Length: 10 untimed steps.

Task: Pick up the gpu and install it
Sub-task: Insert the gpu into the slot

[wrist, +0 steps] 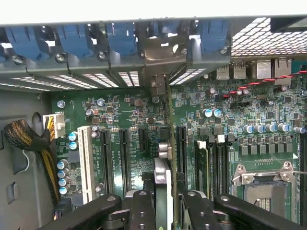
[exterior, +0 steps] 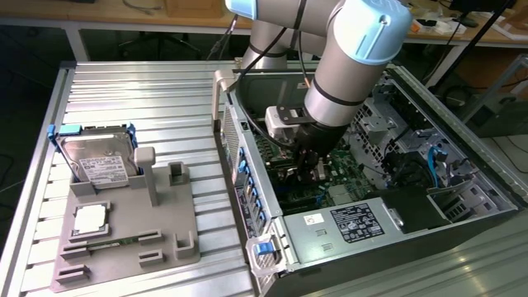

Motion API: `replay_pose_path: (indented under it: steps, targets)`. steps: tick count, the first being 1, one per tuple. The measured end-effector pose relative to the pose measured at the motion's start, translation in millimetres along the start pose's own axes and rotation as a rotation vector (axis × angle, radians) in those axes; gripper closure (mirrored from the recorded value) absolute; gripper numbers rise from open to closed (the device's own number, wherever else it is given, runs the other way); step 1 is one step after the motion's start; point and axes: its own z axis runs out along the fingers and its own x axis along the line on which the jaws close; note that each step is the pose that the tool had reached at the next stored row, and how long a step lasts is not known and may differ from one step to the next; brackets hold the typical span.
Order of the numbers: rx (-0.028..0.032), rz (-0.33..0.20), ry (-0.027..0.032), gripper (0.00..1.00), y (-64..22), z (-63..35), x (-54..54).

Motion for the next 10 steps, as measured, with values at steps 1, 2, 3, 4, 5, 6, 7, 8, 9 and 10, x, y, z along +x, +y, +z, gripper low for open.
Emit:
replay_pose_path:
  steps: [1, 2, 3, 4, 5, 6, 7, 8, 9, 10]
  targets:
    - [-0.0001, 0.0, 0.0002, 0.73, 0.0, 0.1, 0.0]
    - [0.0, 0.0, 0.0001, 0.73, 0.0, 0.1, 0.0]
    - [0.0001, 0.0, -0.0001, 0.73, 0.0, 0.3, 0.5]
    - [0.0001, 0.0, -0.0001, 0.73, 0.1, 0.3, 1.1]
    - [-0.0001, 0.0, 0.0001, 0.73, 0.0, 1.0, 1.1]
    - [-0.0001, 0.0, 0.0004, 0.73, -0.1, 1.6, 1.1]
    - [-0.0001, 0.0, 0.0004, 0.73, -0.1, 2.0, 1.1]
    - [-0.0001, 0.0, 0.0004, 0.73, -0.1, 2.5, 1.2]
    - [-0.0001, 0.0, 0.0004, 0.73, -0.1, 2.9, 1.2]
    - [-0.0001, 0.0, 0.0004, 0.73, -0.1, 3.3, 1.2]
